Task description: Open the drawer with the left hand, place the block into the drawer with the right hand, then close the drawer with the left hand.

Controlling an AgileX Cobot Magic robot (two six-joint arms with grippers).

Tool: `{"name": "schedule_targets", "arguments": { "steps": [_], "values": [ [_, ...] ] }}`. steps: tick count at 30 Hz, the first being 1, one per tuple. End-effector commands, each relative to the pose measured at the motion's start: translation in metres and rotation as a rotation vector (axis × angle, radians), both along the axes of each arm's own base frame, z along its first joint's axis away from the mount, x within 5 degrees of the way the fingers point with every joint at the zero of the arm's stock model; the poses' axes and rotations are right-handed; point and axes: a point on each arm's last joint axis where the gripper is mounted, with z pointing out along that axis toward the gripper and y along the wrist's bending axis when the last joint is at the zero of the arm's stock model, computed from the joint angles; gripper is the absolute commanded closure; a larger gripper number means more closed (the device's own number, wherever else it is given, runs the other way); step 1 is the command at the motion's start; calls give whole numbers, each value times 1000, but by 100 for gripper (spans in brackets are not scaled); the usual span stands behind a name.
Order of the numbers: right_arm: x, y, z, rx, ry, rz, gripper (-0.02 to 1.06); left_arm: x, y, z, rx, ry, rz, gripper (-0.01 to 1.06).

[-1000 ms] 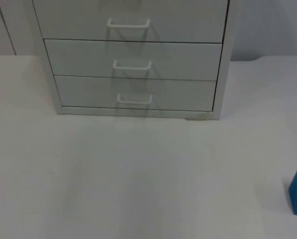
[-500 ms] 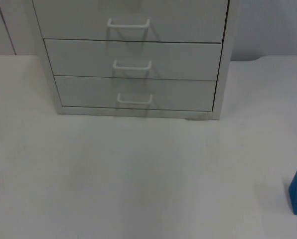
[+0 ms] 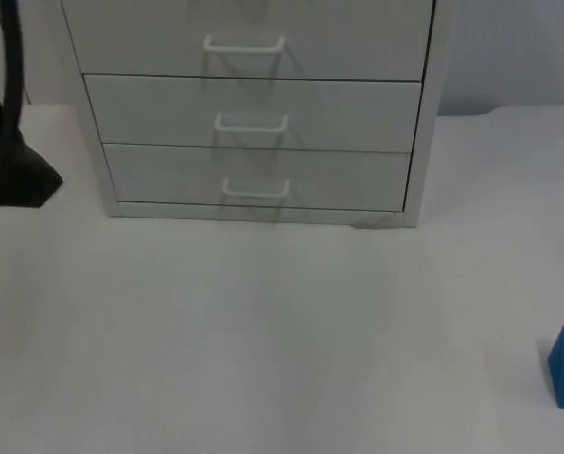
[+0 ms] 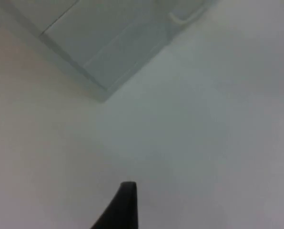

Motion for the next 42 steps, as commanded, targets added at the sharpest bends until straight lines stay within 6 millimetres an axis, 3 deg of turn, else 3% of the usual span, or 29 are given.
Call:
{"name": "schedule_targets", "arguments": {
  "steps": [1,7,11,15,18,24,32,38,41,42],
  "values": [
    [-1,0,4,-1,-26,0,0,2,-9,-1,80,-39,-72,0],
    [-1,0,4,-1,-26,0,0,15,-33,-16,208,-91,-187,0],
    [-1,0,4,-1,-26,0,0,25,-45,-16,179,-67,-173,0],
    [-1,0,4,-1,-26,0,0,38,-52,6,119,-150,-140,0],
    [-1,0,4,-1,-26,0,0,43,-57,10,91,-171,-145,0],
    [-1,0,4,1,-26,-2,0,51,-61,-1,-11,-81,-312,0],
    [-1,0,4,1,-26,-2,0,59,-73,-3,-76,-241,-422,0],
    [-1,0,4,1,-26,-2,0,62,-69,-16,-31,-376,-392,0],
    [-1,0,4,1,-26,-2,0,58,-70,-29,98,-483,-413,0],
    [-1,0,4,1,-26,-2,0,57,-71,-34,227,-546,-411,0]
  ]
}}
